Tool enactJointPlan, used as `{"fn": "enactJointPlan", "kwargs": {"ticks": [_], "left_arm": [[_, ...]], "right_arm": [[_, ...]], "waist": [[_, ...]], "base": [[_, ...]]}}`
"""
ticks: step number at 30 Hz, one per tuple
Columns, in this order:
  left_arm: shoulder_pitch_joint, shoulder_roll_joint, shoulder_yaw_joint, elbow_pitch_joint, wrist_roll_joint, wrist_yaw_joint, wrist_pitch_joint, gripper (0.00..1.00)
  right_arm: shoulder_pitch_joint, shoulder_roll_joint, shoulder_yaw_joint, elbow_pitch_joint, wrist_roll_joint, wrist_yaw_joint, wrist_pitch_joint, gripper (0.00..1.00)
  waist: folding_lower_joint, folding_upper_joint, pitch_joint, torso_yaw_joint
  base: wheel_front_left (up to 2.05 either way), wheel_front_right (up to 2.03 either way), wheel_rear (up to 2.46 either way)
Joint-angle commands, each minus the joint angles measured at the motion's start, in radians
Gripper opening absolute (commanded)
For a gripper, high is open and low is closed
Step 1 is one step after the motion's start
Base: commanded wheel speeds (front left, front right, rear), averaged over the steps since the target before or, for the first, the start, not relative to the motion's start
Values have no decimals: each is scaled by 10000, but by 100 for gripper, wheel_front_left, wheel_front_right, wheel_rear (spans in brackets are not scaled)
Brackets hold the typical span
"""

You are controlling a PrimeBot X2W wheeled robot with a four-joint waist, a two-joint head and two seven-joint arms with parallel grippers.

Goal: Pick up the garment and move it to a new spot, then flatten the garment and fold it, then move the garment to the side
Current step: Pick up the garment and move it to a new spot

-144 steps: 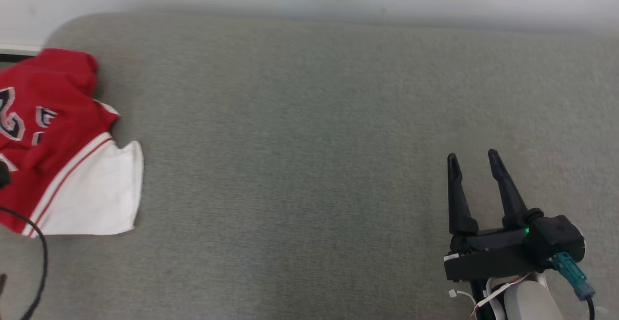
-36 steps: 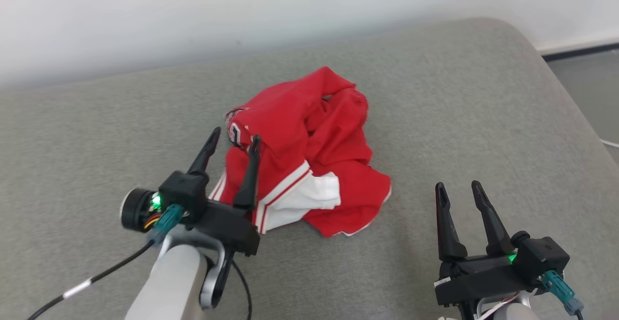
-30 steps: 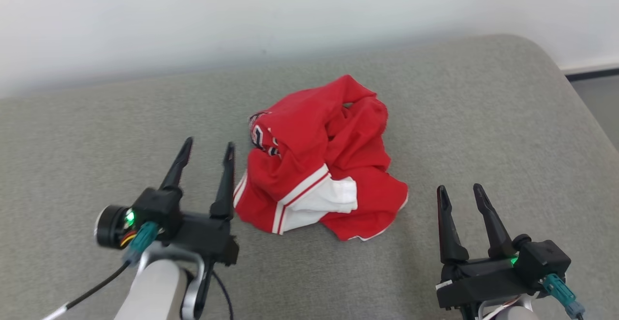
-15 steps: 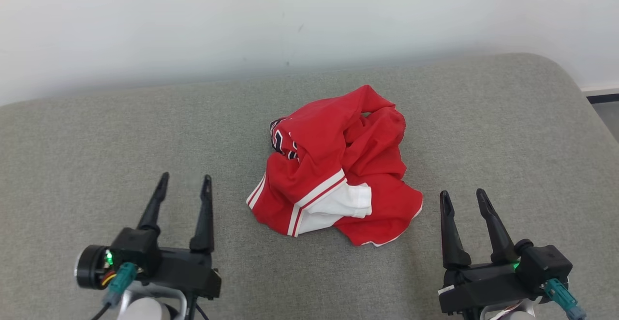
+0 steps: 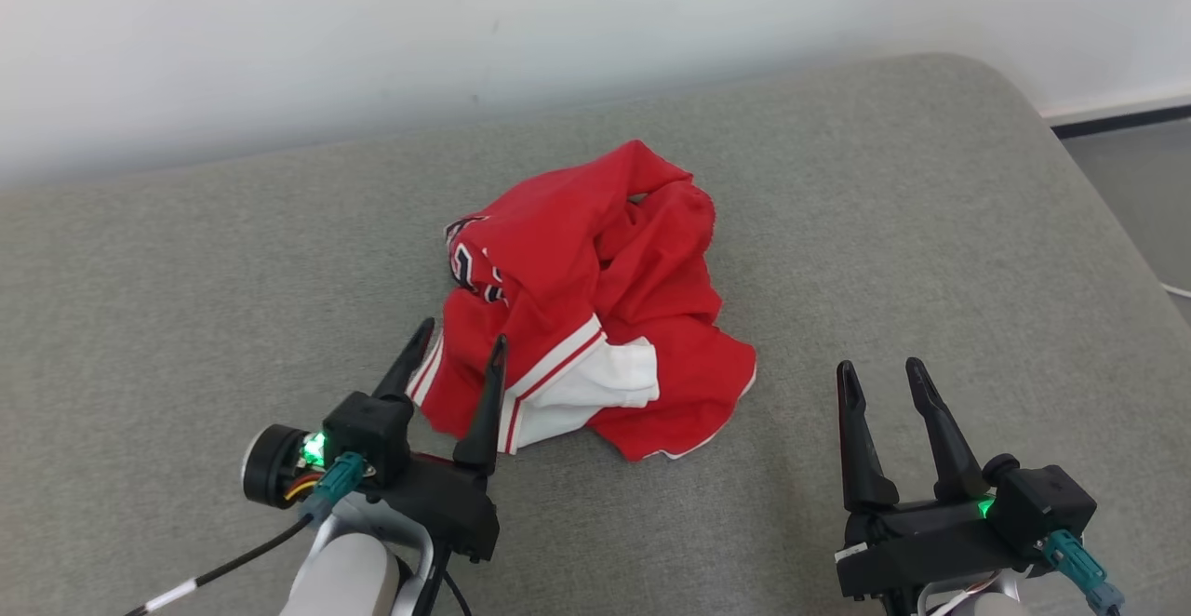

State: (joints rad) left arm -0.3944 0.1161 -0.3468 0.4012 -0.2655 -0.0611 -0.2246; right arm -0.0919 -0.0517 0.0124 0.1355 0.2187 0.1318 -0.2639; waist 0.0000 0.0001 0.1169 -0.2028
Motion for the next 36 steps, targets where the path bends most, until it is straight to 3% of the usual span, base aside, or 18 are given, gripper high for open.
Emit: {"fn": "enactJointPlan", "kwargs": {"ticks": [1,8,9,10,11,12,18,23,29,36], "left_arm": [[-56,-9,-34,86,29,3,61,100],[-353,-43,-302,1156,-12,-149,184,100],[-411,-61,-290,1305,-50,-152,181,96],[-481,-81,-258,1437,-93,-111,186,66],[-554,-63,-295,1578,-11,-69,225,21],[-617,-70,-308,1681,0,-45,212,0],[-985,-116,-392,1722,-8,-123,-41,0],[-1528,106,-544,975,164,-204,22,0],[-3090,535,-832,-373,374,-452,799,0],[-5729,1071,-1006,-1254,182,-648,1970,0]], "right_arm": [[-76,27,11,-27,33,-21,-9,100],[-149,27,-8,-58,150,-21,-8,100],[-157,29,-8,-71,159,-21,-9,100],[-167,27,-11,-87,171,-21,-8,100],[-178,27,-22,-100,174,-21,-9,100],[-180,27,-41,-114,178,-21,-9,100],[-66,29,-154,-152,206,-21,-9,100],[-95,27,-151,-97,299,-21,-8,100],[-152,26,-93,-20,424,-22,-8,100],[-285,28,-150,26,661,-22,-8,100]], "waist": [[0,-1,257,-278],[0,-1,475,-570],[0,-1,498,-586],[0,-1,528,-602],[0,-1,547,-611],[0,-1,570,-607],[0,-1,557,-360],[0,-1,420,-59],[0,-1,301,65],[0,-1,435,-340]], "base": [[0,0,0],[0,0,0],[0,0,0],[0,0,0],[0,0,0],[0,0,0],[0,0,0],[0,0,0],[0,0,0],[0,0,0]]}}
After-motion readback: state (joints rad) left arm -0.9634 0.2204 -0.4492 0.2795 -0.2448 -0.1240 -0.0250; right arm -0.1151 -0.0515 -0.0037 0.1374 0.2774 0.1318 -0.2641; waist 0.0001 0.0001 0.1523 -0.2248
